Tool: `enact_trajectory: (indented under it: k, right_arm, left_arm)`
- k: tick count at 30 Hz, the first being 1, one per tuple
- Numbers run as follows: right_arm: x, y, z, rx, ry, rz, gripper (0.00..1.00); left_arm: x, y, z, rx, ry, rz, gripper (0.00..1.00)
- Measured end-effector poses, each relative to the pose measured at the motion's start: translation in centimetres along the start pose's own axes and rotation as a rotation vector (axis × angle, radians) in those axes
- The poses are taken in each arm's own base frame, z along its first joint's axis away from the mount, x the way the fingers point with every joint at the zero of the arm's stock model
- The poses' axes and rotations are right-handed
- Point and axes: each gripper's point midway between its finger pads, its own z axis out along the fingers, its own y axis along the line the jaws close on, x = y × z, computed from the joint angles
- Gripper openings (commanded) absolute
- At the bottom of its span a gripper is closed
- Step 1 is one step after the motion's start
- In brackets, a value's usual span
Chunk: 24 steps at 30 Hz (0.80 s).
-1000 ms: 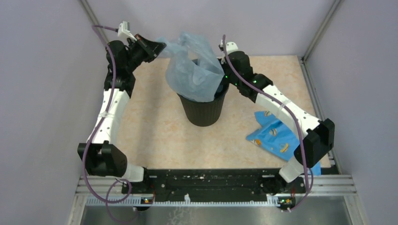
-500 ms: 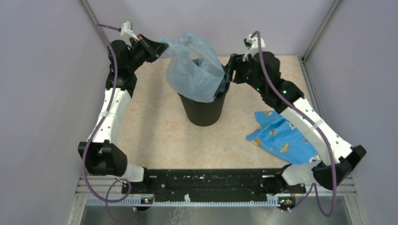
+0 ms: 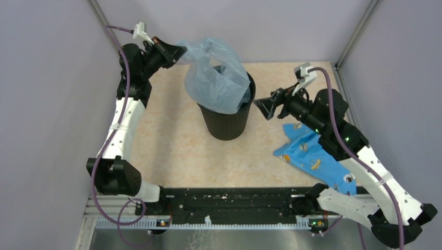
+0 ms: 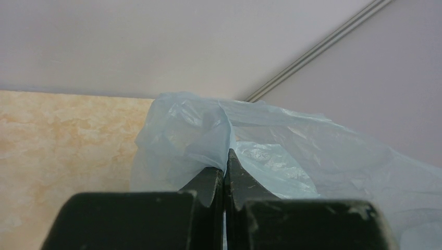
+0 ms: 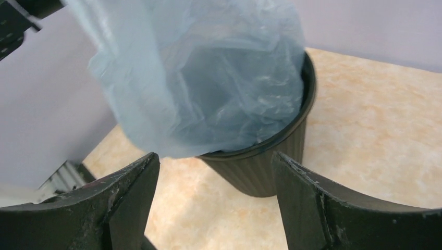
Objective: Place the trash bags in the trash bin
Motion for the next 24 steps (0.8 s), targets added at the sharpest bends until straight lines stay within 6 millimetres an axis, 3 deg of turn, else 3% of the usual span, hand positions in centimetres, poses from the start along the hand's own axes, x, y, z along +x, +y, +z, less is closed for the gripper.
enact_trajectory:
  k: [8,11,14,16,19,24]
  right_arm:
    - [2.9,4.5,-0.4,-0.256,0.026,-0.031,0.83]
    - [3.7,7.2,0.4,-0.337,0.034,-0.055,0.82]
    - [4.7,7.9,2.2,-0.338,0.051,-0.056,0.78]
    - [5.5,7.3,3.8,-0.293,0.062,-0.052,0.71]
    - [6.1,6.2,5.7,-0.218,0.062,-0.034,0.53]
    - [5.4,4.1,7.5,-0.073,0.022,-0.017,0.08]
  left_arm:
    - [0.0,0.0,0.0,0.001,0.001,-0.005,0.0]
    - [0.0,-0.1,0.0,0.002,0.001,-0.01,0.0]
    - [0.1,-0.2,0.0,0.003,0.002,-0.019,0.0]
    - [0.1,-0.3,0.0,0.005,0.004,-0.023,0.0]
    - [0.3,-0.6,0.1,0.015,0.01,-0.026,0.0]
    - [0.6,-1.7,0.4,0.048,0.026,-0.029,0.0]
